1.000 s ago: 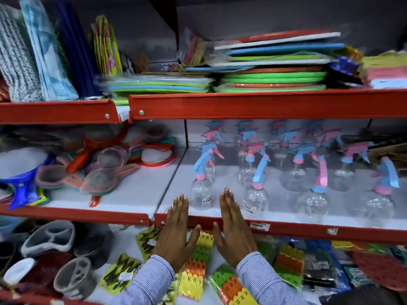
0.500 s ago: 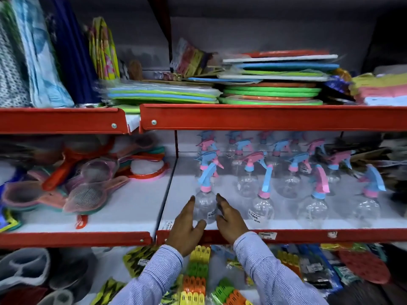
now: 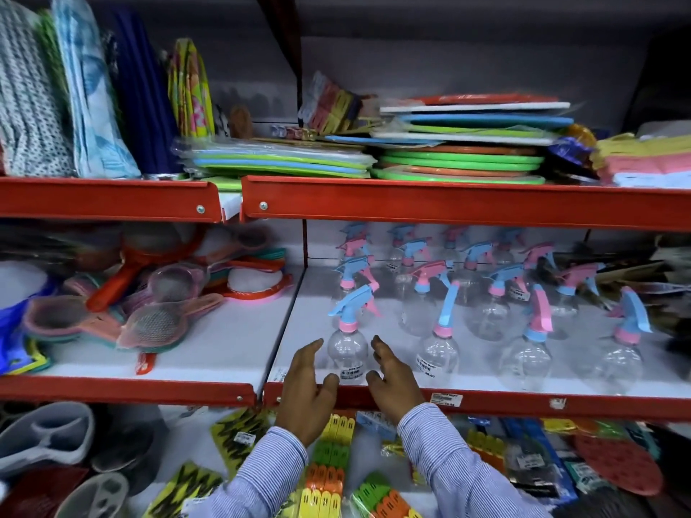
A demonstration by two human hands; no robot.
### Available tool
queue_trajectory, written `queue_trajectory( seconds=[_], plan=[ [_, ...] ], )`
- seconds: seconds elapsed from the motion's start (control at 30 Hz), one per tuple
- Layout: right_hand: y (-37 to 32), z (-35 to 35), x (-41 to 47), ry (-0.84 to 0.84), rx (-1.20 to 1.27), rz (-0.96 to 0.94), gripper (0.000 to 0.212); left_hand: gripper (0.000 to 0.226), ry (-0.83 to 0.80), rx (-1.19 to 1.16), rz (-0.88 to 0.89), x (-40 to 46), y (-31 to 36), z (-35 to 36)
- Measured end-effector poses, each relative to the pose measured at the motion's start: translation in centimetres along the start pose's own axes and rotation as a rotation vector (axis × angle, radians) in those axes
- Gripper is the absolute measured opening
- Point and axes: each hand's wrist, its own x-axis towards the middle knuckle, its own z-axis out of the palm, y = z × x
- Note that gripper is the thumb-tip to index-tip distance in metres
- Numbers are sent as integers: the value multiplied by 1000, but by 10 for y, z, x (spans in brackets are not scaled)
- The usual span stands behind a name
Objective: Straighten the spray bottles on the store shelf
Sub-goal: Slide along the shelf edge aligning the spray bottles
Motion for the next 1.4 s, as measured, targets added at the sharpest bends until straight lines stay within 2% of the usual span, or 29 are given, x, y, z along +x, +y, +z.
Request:
queue_trajectory(
  seconds=[0.1, 0.3, 0.7, 0.97, 1.1, 1.2, 1.3, 1.4],
  plan=[
    [-1, 0, -1, -31, 4, -16, 59, 55, -4, -8, 4, -4, 2, 3],
    [2, -1, -6, -17, 55, -44, 53, 52, -15, -7, 2, -3, 12, 2],
    [7, -2, -9, -14, 87, -60, 52, 57, -40, 29, 1, -4, 16, 2],
    [12, 0, -11, 37, 45, -78, 55, 63, -82, 24, -79, -2, 4, 4],
    [19, -7, -22, 160, 96, -116, 53, 68, 21, 57, -5, -8, 1, 4],
    [27, -22, -41, 333, 142, -132, 52, 57, 106, 54, 135, -12, 4, 4],
    [37, -41, -56, 532, 122, -133, 45, 45, 110, 23, 262, -15, 16, 14],
    [51, -63, -57, 671, 118, -103, 43, 40, 51, -36, 289, -15, 31, 42]
  ],
)
